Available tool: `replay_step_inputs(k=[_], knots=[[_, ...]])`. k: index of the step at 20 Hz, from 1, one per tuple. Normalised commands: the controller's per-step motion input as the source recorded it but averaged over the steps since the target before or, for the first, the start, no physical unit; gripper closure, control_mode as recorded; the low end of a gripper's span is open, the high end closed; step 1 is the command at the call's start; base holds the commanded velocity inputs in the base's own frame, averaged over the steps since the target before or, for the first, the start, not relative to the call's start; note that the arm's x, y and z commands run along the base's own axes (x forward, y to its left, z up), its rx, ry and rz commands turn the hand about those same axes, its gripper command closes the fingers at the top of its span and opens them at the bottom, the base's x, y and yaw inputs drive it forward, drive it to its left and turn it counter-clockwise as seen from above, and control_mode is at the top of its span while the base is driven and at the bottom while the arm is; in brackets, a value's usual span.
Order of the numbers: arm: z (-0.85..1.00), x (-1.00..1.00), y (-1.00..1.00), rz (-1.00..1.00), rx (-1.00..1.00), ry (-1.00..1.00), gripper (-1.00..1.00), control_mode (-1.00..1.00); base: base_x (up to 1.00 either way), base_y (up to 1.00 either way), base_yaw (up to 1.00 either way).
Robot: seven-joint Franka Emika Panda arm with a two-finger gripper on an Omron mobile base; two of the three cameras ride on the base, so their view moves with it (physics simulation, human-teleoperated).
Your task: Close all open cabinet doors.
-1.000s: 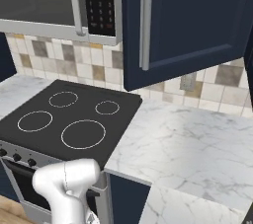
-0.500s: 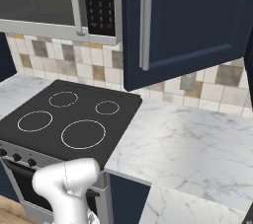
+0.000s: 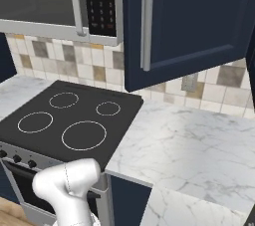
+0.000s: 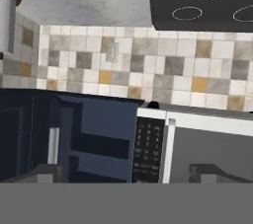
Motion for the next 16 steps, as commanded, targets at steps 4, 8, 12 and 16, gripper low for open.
replay_step_inputs(k=[4, 8, 12, 16], knots=[[0.00, 0.00, -1.00, 0.07, 0.19, -0.06, -1.00, -1.00, 0.00, 0.00, 0.00], [0.00, 0.07, -1.00, 0.07, 0.21, 0.00, -1.00, -1.00, 0.00, 0.00, 0.00], [0.00, 0.05, -1.00, 0.08, 0.21, 0.00, -1.00, -1.00, 0.00, 0.00, 0.00], [0.00, 0.00, -1.00, 0.09, 0.21, -0.01, -1.00, -1.00, 0.00, 0.00, 0.00]])
